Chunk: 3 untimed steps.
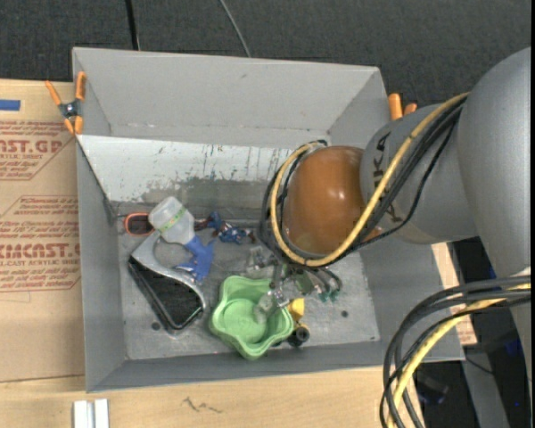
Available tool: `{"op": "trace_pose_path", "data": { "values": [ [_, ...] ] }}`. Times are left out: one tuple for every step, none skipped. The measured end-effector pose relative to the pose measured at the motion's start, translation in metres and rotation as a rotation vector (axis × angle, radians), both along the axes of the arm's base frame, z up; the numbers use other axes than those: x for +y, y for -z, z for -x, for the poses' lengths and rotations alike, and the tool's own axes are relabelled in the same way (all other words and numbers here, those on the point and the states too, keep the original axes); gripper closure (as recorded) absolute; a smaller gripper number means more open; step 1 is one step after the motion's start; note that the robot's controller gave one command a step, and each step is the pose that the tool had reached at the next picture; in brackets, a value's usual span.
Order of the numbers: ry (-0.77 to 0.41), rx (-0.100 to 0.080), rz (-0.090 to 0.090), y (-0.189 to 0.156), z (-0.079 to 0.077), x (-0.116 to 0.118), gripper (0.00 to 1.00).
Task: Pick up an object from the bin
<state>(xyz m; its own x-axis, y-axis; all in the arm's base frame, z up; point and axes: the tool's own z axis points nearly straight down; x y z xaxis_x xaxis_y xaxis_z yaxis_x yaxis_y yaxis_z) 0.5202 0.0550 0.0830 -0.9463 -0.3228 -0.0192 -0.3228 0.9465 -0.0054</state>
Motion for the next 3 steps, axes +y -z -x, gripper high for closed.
{"op": "trace_pose_path", "data": {
  "values": [
    [0.000, 0.000, 0.000, 0.000, 0.000, 0.000, 1.00],
    [-0.003, -0.002, -0.002, -0.035, 0.002, 0.002, 1.00],
    [-0.003, 0.006, -0.001, -0.053, 0.004, 0.004, 1.00]
  ]
}}
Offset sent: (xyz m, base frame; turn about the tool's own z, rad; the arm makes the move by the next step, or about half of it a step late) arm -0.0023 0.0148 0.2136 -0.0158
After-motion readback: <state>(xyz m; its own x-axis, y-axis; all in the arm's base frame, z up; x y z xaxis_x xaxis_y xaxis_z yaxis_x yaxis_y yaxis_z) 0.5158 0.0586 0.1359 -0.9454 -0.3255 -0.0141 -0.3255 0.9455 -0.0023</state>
